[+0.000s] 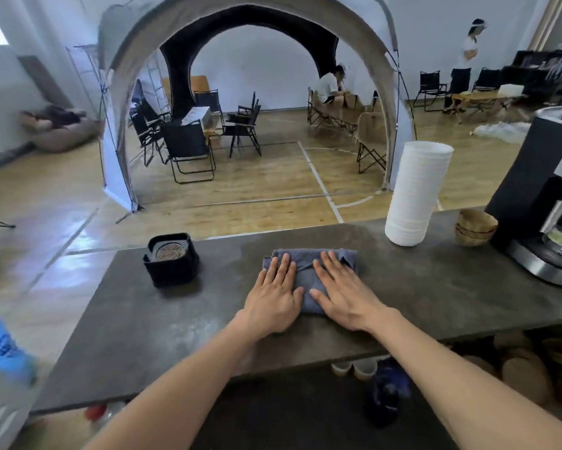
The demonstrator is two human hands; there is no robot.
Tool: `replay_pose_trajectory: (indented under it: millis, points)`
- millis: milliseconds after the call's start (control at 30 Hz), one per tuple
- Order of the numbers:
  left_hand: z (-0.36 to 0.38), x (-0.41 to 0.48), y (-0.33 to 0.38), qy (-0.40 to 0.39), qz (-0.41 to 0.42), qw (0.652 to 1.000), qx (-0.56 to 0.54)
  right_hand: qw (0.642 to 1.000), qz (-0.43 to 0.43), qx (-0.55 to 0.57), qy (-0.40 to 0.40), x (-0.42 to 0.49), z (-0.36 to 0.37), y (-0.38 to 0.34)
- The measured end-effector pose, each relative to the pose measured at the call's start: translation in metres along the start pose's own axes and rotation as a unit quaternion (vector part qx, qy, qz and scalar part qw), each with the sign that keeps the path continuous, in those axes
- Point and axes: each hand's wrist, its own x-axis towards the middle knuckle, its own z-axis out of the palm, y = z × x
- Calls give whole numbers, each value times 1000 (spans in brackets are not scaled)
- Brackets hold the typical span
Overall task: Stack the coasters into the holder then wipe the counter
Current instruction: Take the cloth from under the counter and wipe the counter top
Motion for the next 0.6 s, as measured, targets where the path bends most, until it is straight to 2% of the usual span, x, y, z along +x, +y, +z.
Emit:
replay_pose_trajectory:
  millis: [133, 267, 600]
  points:
    - [-13, -38, -67, -6, -56, 998, -2, 998, -58, 2, 1, 36, 17, -68]
    - [-20, -77, -103, 2, -90, 996, -16, 994, -110, -4, 9, 44, 31, -113]
    - [2, -184, -99, 48, -98, 994, -8, 988, -151, 5, 16, -43, 56, -159]
